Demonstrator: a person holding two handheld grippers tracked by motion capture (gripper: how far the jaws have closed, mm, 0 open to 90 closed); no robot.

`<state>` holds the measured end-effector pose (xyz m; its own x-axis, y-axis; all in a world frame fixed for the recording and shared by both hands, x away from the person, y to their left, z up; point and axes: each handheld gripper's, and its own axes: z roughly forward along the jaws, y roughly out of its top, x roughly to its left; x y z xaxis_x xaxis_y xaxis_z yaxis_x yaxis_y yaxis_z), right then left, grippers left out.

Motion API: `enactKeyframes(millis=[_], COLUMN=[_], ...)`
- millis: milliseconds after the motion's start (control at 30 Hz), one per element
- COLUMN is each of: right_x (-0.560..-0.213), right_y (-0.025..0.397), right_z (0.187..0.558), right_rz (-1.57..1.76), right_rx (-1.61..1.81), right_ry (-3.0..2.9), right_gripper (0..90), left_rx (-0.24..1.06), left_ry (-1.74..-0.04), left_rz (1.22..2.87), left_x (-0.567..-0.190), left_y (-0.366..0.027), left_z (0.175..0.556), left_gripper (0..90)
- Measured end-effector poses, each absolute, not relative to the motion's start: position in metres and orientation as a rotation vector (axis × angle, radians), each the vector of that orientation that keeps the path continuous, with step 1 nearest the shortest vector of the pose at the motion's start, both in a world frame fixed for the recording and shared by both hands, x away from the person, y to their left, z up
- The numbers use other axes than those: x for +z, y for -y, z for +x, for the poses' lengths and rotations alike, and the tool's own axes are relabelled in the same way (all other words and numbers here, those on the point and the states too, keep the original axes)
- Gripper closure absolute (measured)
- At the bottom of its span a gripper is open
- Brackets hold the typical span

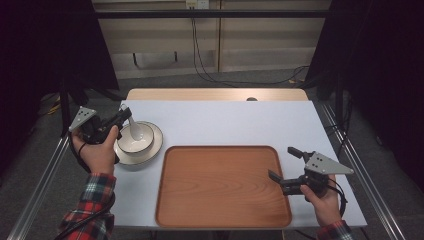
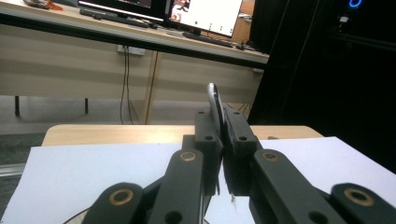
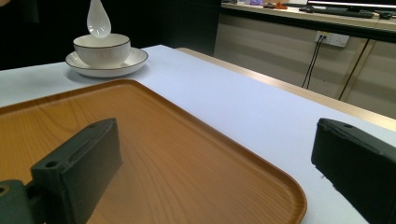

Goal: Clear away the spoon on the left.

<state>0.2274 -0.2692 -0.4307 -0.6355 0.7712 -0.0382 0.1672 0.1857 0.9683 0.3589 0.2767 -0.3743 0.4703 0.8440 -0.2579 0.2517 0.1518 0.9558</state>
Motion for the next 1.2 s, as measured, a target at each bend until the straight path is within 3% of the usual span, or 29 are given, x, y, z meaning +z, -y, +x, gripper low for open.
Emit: enactKeyframes(millis=[1200], right_x=[-0.432], right_y=[0.267], right_z=[0.230], right_rz=[0.873], right_rx=[1.484], right_ry=[-1.939], right_gripper=[0.9], left_rx=[0.295], left_ry=[-0.836], left_rz=[1.492], left_x=[-0.358], left_y=[-0.229], left_z=[0.336], left_gripper=[85.6])
